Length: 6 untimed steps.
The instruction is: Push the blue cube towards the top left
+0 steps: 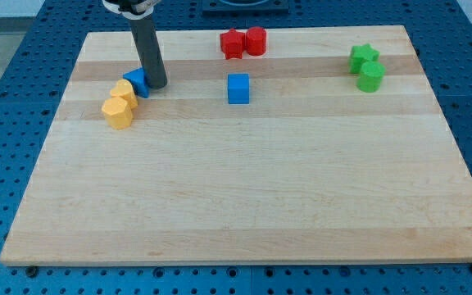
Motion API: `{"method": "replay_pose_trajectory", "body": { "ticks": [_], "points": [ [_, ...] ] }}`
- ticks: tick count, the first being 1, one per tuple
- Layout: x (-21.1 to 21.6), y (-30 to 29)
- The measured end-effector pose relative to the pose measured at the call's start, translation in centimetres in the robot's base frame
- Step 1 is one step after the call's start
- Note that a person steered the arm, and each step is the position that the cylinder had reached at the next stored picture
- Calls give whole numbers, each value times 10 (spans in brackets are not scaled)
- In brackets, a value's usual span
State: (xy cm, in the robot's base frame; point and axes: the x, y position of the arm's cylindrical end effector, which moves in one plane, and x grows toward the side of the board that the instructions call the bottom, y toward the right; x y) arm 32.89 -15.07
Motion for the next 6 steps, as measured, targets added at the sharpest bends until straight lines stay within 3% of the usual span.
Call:
{"method": "replay_pose_trajectory", "body": {
  "ticks": [2,4,6],
  "points": [
    [0,-6],
    [-1,23],
    [51,29]
  ]
}}
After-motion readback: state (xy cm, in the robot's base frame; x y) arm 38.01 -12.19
